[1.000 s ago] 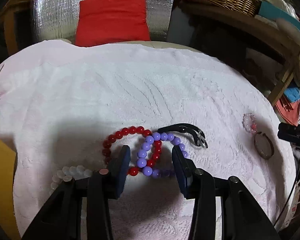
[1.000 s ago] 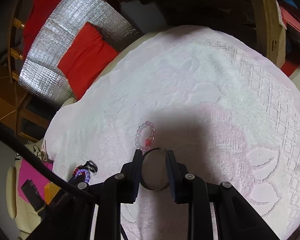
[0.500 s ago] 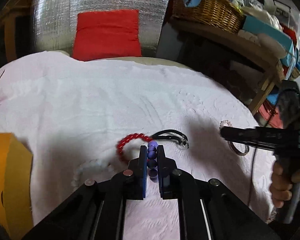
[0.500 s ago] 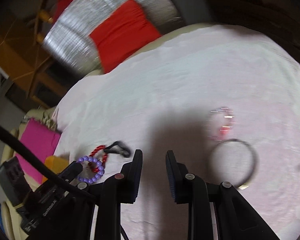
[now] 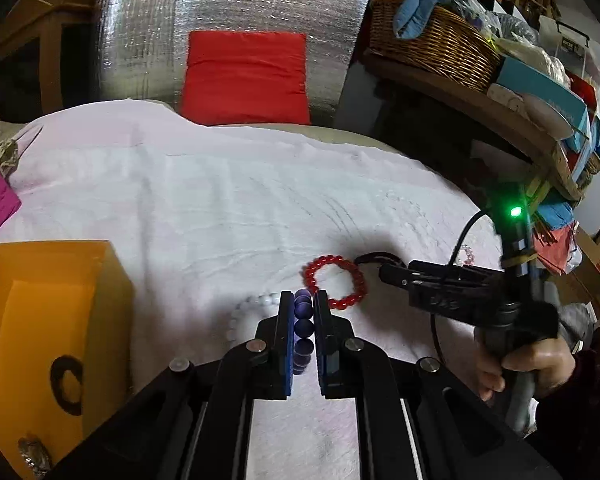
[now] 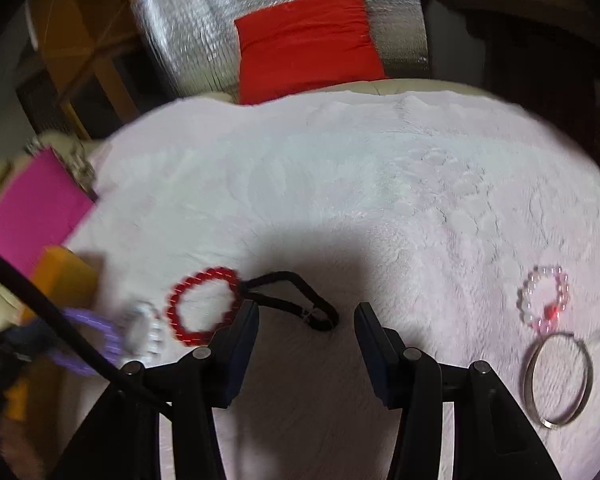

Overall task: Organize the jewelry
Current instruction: 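Grasp purple bead bracelet with left tool while right tool grasps black claw clip, then carry purple bracelet in left tool and claw clip in right tool to orange box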

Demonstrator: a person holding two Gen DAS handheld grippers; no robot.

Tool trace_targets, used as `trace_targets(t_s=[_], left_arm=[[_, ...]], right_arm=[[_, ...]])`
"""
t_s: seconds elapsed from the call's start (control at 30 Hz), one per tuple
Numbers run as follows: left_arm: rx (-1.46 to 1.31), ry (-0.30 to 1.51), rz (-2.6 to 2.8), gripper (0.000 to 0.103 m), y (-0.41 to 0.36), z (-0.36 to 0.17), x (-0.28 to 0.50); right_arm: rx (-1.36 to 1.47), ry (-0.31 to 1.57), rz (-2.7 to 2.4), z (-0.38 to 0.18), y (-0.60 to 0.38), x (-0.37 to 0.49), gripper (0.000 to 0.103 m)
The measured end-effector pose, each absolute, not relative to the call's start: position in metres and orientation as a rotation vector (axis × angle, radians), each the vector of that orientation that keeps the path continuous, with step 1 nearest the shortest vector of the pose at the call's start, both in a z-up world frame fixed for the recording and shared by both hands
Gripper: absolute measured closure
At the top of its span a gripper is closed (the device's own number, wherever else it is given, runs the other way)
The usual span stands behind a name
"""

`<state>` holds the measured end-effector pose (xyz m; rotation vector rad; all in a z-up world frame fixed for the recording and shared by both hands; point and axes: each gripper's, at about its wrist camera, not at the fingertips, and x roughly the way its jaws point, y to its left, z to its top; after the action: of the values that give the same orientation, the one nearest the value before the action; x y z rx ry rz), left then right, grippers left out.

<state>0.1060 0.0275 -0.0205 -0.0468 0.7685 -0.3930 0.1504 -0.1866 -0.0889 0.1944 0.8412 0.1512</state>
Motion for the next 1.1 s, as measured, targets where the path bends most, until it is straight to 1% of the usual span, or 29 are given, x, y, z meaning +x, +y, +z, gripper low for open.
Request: trace_targets(t_s=[0.03,0.07,0.13,0.17,0.2,0.23,0.63,1.1], left_arm=[[-0.046,0.771,-0.387,0.093,0.029,-0.021,0.106],[-0.044,0.772,-0.382,0.093,0.032,-0.021,0.105],[-0.044,0.774,-0.374,0.093,0.035,-0.021,0.105],[-0.045,0.774,-0.371,0.093,0.037,-0.021,0.105],[-0.047,0.776,-0.364,0.093,0.038,-0.022,0.106],[-0.048,0.776,-0.360,0.093,0.038,-0.022,0.106],[-0.052,0.730,-0.318,0.093,0.035,-0.012,0.093],[-0.012,0.652,-0.263,0.093,0.009,0.002,0.066]], right_arm=[[0.171,0.843,0.143,-0.092,-0.183,0.153,0.050],[0.153,0.839,0.133,-0.094,-0.181,0.155,0.052],[0.125,0.814,0.101,-0.095,-0.181,0.156,0.076],[0.123,0.816,0.090,-0.095,-0.182,0.158,0.080],[0.132,0.816,0.085,-0.093,-0.185,0.159,0.089],[0.153,0.817,0.079,-0.092,-0.190,0.159,0.092],[0.479,0.852,0.160,-0.072,-0.247,0.129,0.093],[0.602,0.817,0.180,-0.049,-0.276,0.080,0.093]])
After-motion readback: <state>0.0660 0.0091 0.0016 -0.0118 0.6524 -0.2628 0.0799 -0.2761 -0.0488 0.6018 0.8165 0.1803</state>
